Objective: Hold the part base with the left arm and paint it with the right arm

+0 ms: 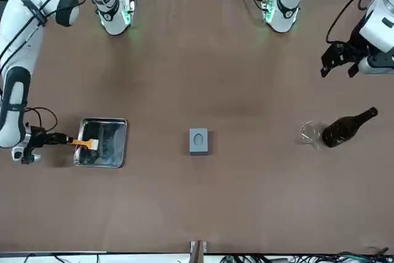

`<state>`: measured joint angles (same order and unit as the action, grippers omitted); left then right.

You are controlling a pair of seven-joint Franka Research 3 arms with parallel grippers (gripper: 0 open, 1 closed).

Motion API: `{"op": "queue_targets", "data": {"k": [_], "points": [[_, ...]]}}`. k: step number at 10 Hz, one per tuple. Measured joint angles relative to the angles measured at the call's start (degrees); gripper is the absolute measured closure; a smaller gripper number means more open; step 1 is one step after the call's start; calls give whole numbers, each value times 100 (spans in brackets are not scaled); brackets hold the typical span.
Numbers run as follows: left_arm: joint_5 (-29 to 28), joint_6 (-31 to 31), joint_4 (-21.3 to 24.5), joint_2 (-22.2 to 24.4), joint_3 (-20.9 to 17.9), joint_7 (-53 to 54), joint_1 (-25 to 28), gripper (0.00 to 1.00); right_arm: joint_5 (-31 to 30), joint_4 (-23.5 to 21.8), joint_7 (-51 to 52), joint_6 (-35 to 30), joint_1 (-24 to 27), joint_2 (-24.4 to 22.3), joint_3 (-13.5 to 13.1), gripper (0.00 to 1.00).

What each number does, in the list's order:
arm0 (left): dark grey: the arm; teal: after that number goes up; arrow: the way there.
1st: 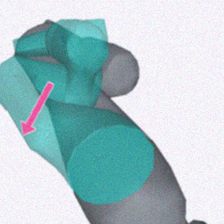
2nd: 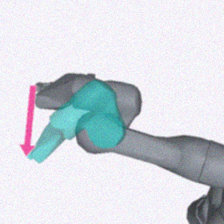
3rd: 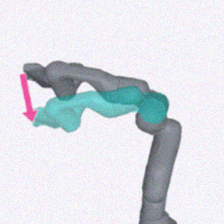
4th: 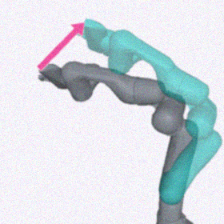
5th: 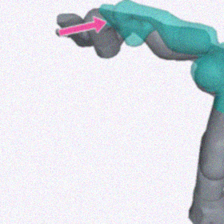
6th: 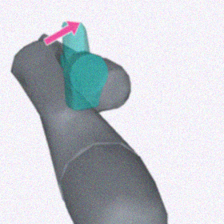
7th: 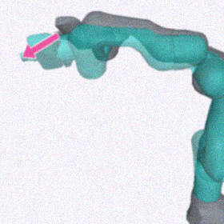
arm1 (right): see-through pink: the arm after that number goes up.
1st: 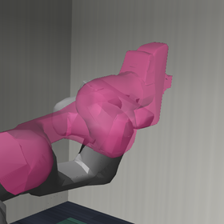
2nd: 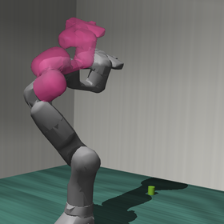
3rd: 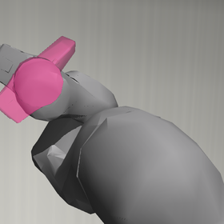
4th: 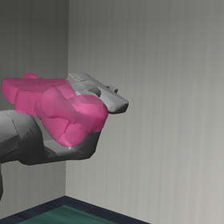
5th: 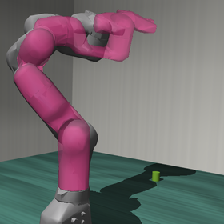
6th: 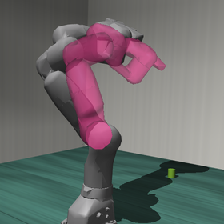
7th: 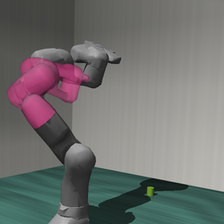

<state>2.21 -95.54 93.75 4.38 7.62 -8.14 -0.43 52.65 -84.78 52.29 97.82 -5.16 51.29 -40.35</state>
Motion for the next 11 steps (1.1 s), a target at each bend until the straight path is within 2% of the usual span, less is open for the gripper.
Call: {"op": "queue_targets", "data": {"k": [2, 4, 6, 7, 8, 9, 11], "points": [[-6, 0, 0, -18, -3, 0, 4, 2, -22, 301, 0, -94, -59, -76, -174, 0], [-6, 0, -1, -24, -4, 0, 10, 2, -301, 406, -22, -198, -176, -331, -269, 0], [-6, -1, -4, -25, -5, 0, 15, 2, -1207, 487, -602, -202, -358, -895, -205, 0], [-6, -1, -7, -27, -5, 0, 16, 2, -1870, 505, -1165, -216, -411, -1379, 65, 0], [-6, -1, -11, -28, -4, 0, 16, 2, -2548, 492, -1826, -262, -424, -1922, 484, 0], [-6, -2, -19, -28, -3, 0, 15, 2, -3038, 414, -2338, -298, -433, -2395, 865, 0], [-6, -3, -46, -28, -6, 0, 23, 2, -3709, 75, -2990, -258, -422, -3067, 1421, 0]]}}
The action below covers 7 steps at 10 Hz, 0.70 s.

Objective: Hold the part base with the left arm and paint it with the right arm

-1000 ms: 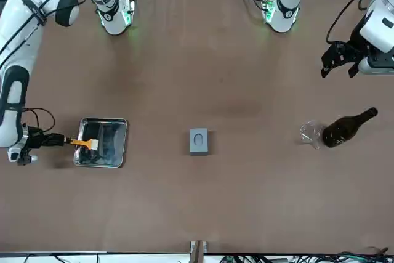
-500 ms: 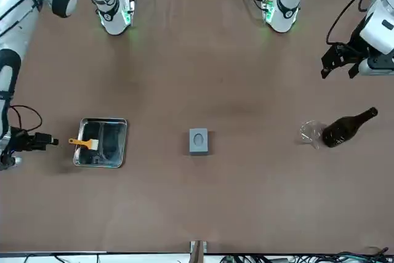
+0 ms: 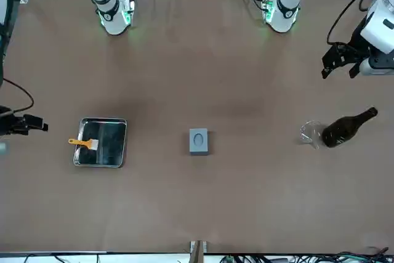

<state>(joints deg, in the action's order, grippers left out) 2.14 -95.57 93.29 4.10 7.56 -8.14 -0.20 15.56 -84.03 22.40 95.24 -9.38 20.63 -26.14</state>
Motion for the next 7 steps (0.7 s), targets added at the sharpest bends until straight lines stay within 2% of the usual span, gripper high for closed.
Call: {"op": "queue_targets", "data": {"k": [2, 4, 6, 7], "points": [[0, 0, -19, 0, -18, 0, 7, 2, -559, -421, -688, 147, 55, -576, 607, 0], [0, 0, -23, 1, -22, 0, 10, 2, -867, -1078, -1049, 590, 205, -1281, 1134, 0], [0, 0, -26, 12, -24, 0, 14, 2, -991, -1553, -1570, 605, 403, -1816, 1504, 0], [0, 0, -27, 13, -25, 0, 15, 2, -1015, -1616, -1671, 509, 429, -1952, 1569, 0]]}}
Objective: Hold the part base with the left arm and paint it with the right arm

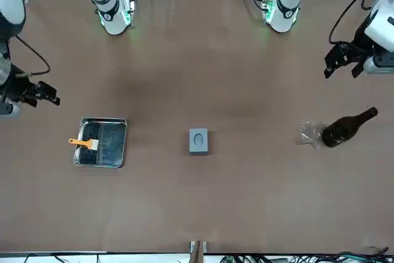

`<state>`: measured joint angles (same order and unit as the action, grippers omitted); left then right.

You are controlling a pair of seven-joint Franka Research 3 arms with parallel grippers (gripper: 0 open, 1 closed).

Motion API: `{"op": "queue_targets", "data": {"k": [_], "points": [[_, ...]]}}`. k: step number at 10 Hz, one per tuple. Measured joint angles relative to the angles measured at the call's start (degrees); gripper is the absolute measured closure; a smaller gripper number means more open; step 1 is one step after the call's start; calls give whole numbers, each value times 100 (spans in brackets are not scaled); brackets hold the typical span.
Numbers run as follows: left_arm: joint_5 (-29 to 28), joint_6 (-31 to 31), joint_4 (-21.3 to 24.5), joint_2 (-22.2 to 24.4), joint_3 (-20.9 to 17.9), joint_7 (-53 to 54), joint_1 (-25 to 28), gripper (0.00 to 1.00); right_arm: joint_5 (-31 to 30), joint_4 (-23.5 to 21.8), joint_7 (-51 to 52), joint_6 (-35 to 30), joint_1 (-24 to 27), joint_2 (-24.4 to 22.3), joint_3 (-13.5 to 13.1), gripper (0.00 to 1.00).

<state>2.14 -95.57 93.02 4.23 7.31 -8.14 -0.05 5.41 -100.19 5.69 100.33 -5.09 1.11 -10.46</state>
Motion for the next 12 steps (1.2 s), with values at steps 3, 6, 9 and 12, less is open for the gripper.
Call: {"op": "queue_targets", "data": {"k": [3, 6, 9, 12], "points": [[0, 0, 0, 0, -1, 0, 2, 2, -147, -2, -60, -360, 46, -413, 24, 0], [0, 0, -1, 0, -1, 0, 2, 2, -349, 106, -78, -632, 80, -687, 22, 0], [0, 5, 5, -3, 4, -6, 1, 2, -361, 152, -89, -692, 229, -690, 13, 0], [0, 5, 5, -2, 10, -15, 0, 2, -364, 155, -89, -721, 258, -690, -44, 0]]}}
